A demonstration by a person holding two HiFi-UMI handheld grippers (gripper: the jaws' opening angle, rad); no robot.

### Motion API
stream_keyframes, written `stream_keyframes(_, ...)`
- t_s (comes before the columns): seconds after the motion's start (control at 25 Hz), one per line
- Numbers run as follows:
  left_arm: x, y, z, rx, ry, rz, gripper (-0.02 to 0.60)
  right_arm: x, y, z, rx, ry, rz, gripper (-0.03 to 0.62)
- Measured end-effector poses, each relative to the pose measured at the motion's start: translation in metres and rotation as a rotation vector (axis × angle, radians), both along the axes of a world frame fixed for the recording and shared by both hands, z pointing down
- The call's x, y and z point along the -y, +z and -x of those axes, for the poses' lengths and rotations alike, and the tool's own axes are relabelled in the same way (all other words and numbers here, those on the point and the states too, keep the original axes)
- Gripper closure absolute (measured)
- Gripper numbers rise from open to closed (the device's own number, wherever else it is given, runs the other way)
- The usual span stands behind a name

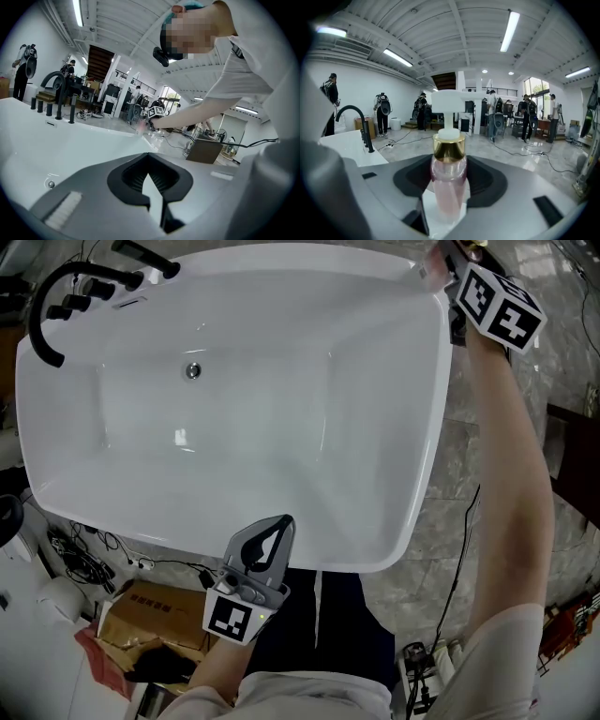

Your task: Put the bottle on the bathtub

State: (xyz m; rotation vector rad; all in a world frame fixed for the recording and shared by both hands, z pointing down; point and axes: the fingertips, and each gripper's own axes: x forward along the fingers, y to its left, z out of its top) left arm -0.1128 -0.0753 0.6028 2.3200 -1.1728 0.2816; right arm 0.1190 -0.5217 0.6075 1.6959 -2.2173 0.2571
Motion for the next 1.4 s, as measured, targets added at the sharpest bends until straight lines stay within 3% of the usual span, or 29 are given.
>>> stream_keyframes(0.36,0.010,-0.006,0.000,-0.007,-0.012,-0.019,0.578,0.004,0.002,-0.012,0.075,0.036,0.014,0.381)
stream_keyframes(0.92,0.009,-0.007,0.001,-0.006,-0.027,-0.022,0.578,0.005,0.002,-0.013,0.089,0.039,-0.008,0.379)
stream_keyframes(1.12,0.006,-0.010,0.000,0.004,-0.022,-0.033,0.578,0.003,0.003,-0.010,0.117,-0.010,0.041,0.377)
stream_keyframes(1.2,0.004,-0.008,0.000,0.006,-0.023,-0.026,0.578,-0.001,0.004,-0.007,0.136,-0.022,0.043,0.279)
stream_keyframes(1.4,0.005,-0.007,0.001,0.015,-0.021,-0.031,0.578,-0.032,0.011,0.004,0.073,-0.062,0.021,0.278)
